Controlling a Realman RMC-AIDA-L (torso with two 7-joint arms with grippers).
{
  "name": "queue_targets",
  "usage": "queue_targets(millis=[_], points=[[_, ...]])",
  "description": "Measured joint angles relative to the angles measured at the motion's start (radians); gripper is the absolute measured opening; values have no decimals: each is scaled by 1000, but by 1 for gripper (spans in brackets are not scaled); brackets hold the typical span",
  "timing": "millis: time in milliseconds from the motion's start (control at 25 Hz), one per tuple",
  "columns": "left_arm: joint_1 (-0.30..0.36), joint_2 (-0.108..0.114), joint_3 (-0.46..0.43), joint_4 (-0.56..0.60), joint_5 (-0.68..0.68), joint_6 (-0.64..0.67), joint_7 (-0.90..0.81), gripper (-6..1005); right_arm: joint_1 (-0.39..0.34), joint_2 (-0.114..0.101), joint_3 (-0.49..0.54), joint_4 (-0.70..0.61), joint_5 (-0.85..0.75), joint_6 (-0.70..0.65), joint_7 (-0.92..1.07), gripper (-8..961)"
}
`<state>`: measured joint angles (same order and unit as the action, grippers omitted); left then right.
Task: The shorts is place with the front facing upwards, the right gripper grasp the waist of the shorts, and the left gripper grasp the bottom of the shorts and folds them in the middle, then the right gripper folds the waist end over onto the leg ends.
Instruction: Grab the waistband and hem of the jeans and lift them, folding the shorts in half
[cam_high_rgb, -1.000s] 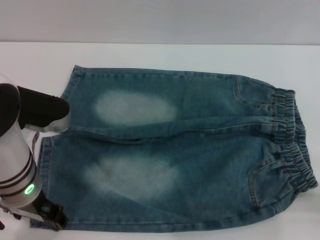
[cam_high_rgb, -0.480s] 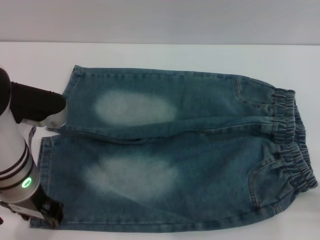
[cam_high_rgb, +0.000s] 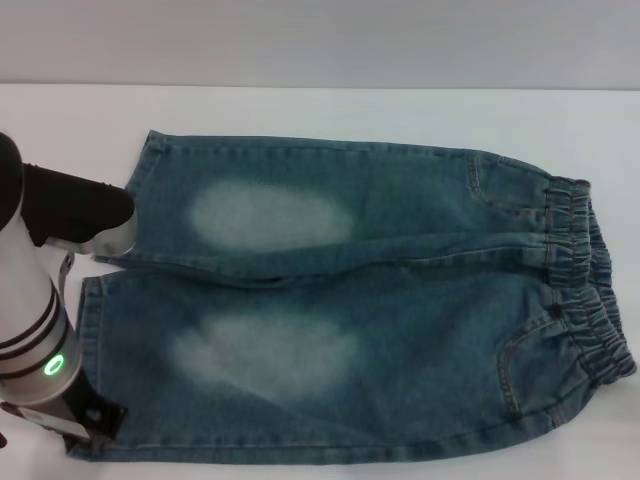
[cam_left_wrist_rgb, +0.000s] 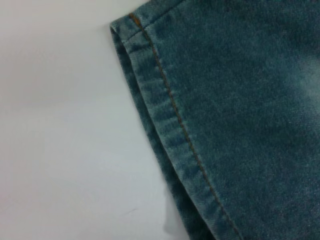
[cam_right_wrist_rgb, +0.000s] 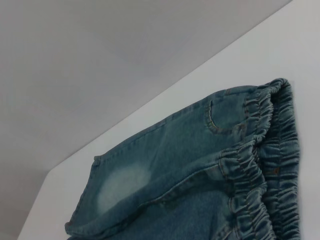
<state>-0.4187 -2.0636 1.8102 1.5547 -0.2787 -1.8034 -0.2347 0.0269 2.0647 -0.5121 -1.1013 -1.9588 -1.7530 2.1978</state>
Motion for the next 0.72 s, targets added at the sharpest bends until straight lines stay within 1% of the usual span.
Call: queue_targets(millis=[200,280,400,520,720], points=[[-1,-1,0,15,-2,-9,0,58,2,0,2,0,0,-1,1,645],[-1,-1,0,28,-2,-14,0,17,2,0,6,0,0,-1,1,640],[-5,-1,0,52,-2,-23,0,18,-1,0,26,0,-23,4,2,633],[-13,-1,-3,61,-3,-28,0,20,3,2,62,6,-83,24,2,626],[-19,-1,-8,68,-4,-29,-1,22,14,6,66,59,-119,73,-8,613]])
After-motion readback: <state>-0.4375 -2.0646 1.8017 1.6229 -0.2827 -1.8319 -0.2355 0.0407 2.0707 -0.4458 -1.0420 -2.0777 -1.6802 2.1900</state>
